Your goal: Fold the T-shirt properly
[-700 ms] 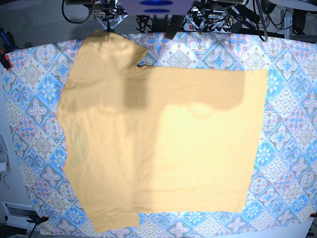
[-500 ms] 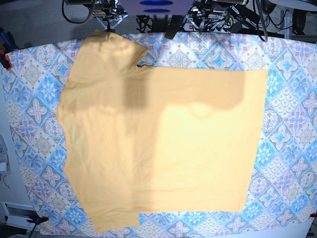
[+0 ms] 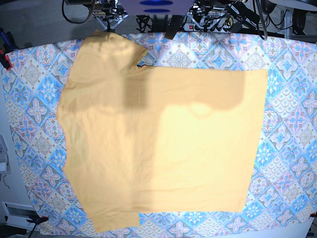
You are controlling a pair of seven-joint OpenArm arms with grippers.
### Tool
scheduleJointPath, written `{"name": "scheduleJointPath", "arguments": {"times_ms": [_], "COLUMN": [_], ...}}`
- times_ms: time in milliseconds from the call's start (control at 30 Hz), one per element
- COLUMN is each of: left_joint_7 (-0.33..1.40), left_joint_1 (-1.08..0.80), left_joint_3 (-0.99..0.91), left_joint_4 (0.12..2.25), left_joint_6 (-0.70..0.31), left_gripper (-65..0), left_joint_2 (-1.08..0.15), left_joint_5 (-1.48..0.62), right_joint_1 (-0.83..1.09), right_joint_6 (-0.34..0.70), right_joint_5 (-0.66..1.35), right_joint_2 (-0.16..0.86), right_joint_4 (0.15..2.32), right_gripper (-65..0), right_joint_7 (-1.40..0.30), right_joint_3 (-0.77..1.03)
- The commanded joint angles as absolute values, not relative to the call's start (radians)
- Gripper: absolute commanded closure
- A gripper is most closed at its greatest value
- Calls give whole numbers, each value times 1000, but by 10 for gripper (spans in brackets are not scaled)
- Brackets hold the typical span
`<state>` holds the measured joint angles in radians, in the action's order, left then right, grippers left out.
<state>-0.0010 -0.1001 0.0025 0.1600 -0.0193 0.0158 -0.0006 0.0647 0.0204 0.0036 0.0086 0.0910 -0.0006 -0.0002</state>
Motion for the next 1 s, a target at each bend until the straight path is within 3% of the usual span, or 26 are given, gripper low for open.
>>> {"name": "scheduleJointPath", "arguments": {"times_ms": [0, 967], "left_joint_7": [-8, -8], "left_joint_1": [-101, -191], "left_joint_3": [4, 5], "left_joint_4": [163, 165], "left_joint_6": [-18, -18], "left_gripper": [0, 0], "left_joint_2": [16, -33], "left_joint_5": [-4, 4], "right_joint_1": [68, 170], "right_joint_6": [16, 16], "right_joint_5": [7, 7], "right_joint_2": [12, 27], "right_joint_4": [91, 96], "right_gripper": [-3, -3], "right_joint_7": [5, 7], "right_joint_3": [-2, -2]}}
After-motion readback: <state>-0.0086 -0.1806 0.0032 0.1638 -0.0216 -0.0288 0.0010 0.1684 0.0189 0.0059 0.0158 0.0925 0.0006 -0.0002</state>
